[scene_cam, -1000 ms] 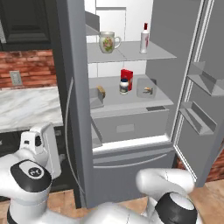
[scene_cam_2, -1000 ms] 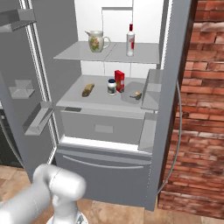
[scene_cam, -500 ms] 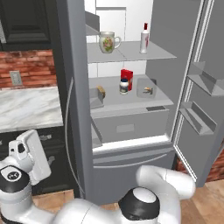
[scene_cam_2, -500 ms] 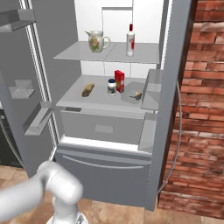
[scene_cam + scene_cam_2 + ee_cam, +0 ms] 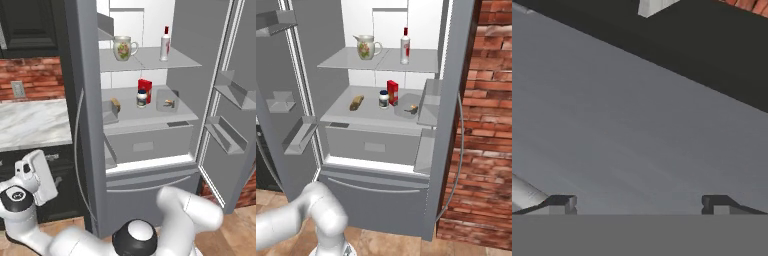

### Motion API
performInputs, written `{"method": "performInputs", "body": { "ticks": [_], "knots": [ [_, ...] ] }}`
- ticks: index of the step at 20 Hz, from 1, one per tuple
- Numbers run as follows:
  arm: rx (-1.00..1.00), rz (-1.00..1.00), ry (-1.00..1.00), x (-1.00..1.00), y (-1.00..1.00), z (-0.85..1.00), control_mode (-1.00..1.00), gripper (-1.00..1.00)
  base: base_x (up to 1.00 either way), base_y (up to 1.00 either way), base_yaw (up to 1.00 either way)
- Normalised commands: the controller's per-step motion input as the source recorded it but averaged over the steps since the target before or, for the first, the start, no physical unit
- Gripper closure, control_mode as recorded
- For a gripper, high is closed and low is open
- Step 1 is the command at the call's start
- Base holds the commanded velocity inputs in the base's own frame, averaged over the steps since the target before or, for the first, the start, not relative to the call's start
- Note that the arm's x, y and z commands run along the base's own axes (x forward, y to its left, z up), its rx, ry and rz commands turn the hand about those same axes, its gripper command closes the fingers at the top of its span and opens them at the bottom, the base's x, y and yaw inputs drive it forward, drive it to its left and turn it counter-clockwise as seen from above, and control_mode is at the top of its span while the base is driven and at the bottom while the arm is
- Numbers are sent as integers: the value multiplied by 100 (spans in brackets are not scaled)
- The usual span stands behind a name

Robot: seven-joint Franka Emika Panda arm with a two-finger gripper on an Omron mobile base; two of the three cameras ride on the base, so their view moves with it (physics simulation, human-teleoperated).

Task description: Place the tupperware on the second highest shelf of the fridge. Make space for the tupperware among the existing items by rearranging them on the shelves if needed. Close the fridge door when finished.

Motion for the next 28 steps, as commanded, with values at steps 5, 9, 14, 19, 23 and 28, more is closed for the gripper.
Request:
{"method": "performInputs", "body": {
  "ticks": [5, 9, 14, 19, 23, 28],
  "knots": [
    [-5, -4, 2, 88, 13, -15, -100, -100, 0, 0, 0],
    [-3, -16, 0, 60, -4, -12, -100, -100, 0, 0, 0],
    [0, -14, 0, 6, -83, -12, -100, -100, 0, 0, 0],
    [1, -11, 0, 0, -100, -3, -100, -100, 0, 0, 0],
    [7, -4, -3, 0, -100, 0, -100, -100, 0, 0, 0],
    [13, 0, -8, 0, -100, 0, -100, -100, 0, 0, 0]
  ]
}}
